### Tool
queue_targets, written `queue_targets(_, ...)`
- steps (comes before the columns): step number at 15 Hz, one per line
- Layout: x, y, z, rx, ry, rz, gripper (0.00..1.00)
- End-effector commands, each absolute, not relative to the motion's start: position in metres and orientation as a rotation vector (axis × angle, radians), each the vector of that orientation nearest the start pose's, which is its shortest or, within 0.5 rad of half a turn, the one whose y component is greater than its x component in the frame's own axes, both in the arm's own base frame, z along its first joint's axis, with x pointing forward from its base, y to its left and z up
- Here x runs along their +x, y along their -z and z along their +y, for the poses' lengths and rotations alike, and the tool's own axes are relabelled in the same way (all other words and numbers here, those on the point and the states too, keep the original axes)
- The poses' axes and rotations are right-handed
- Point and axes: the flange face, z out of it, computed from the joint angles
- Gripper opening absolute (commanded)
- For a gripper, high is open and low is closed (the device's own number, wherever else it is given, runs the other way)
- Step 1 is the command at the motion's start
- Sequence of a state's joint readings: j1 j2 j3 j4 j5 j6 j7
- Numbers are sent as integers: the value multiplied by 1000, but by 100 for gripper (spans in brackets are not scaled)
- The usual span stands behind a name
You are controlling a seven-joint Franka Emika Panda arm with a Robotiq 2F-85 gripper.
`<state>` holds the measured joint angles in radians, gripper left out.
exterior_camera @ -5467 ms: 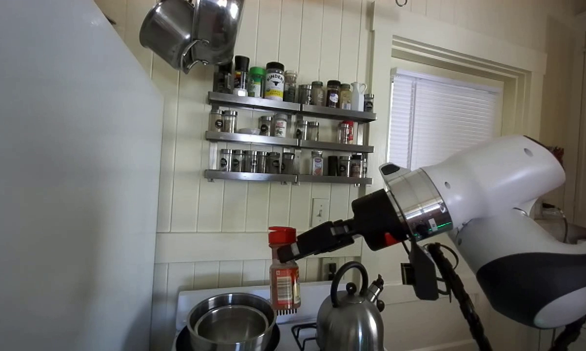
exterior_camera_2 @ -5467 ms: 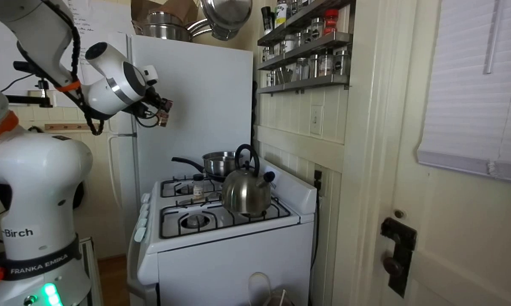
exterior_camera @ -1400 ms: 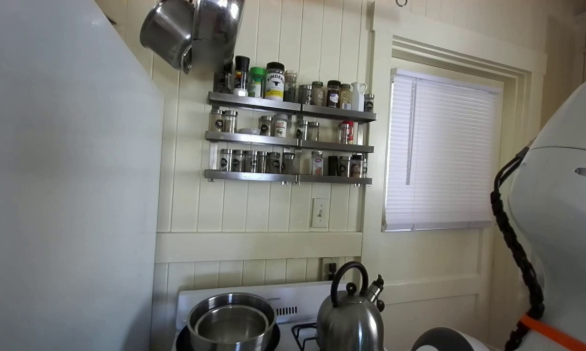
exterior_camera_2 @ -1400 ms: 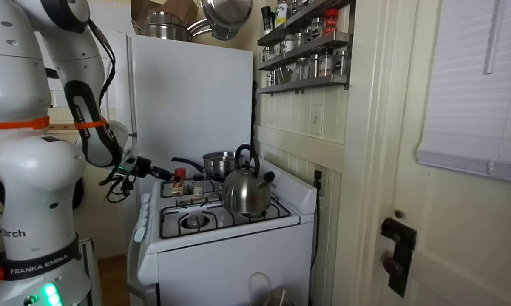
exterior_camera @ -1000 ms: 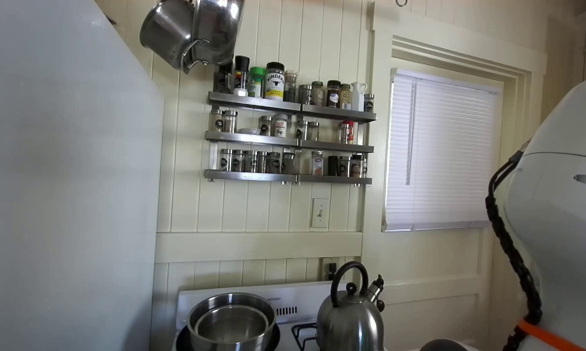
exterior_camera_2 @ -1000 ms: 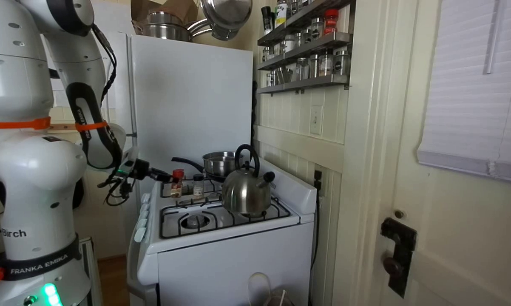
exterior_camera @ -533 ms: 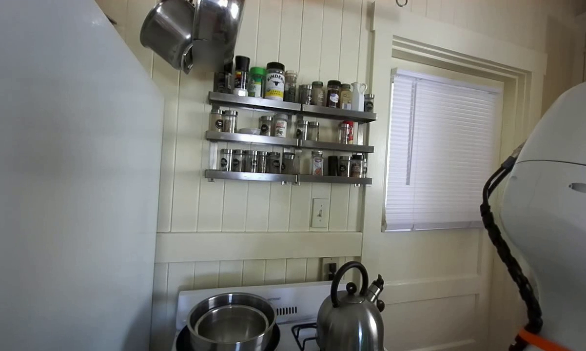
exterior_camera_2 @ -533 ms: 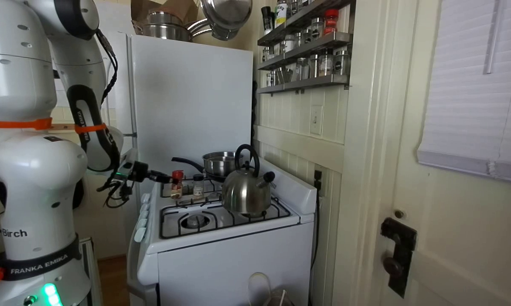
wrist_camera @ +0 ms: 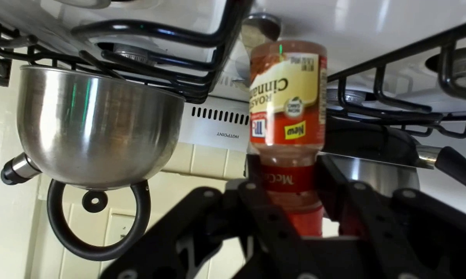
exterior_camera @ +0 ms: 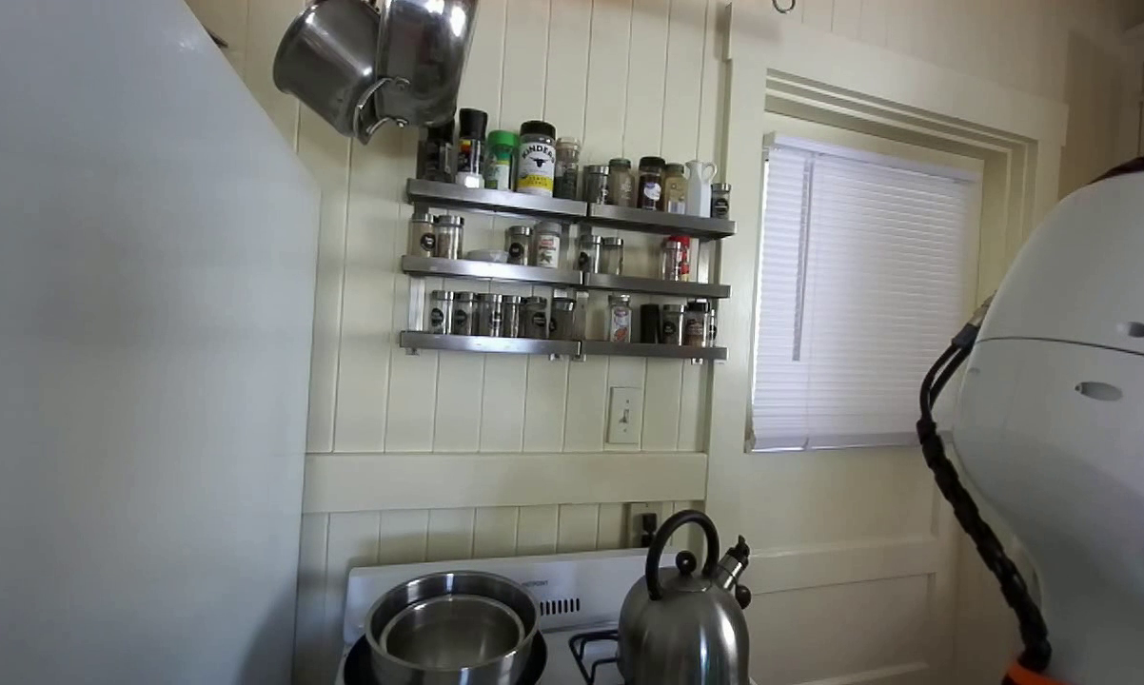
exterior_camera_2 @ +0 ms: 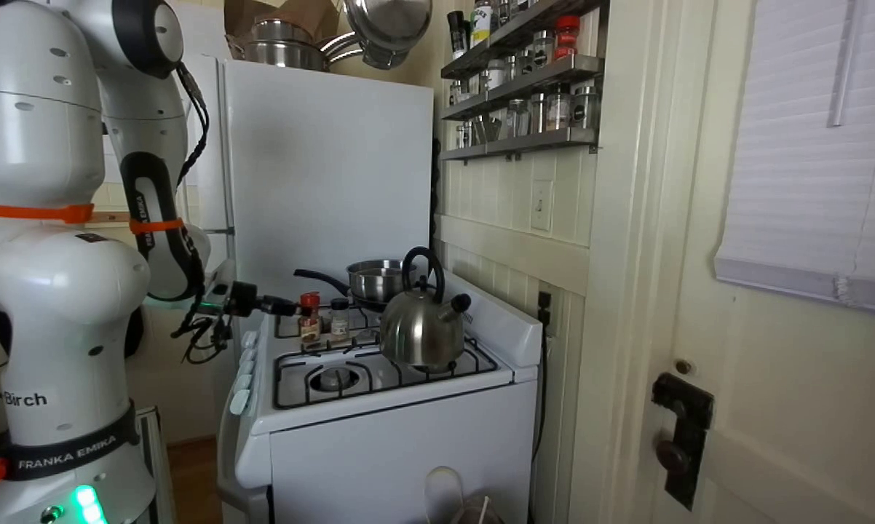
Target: Pick up the bottle from the shelf and put it on the stove
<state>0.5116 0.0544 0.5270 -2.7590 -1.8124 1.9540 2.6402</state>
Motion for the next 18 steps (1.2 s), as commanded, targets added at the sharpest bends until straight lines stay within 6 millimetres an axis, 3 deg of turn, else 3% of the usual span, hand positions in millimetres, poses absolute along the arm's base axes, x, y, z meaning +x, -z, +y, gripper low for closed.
queue_targets(1, 233, -189, 275, -2634, 1997, 54, 13)
queue_targets(5, 234, -186, 276, -2568, 2005, 74, 13)
queue_targets(7, 236, -201, 284, -2547, 2010, 35, 13)
queue_targets(11, 237, -193, 287, -2539, 1993, 20, 13)
queue_targets(18, 232, -208, 289, -2539, 1944, 34, 13)
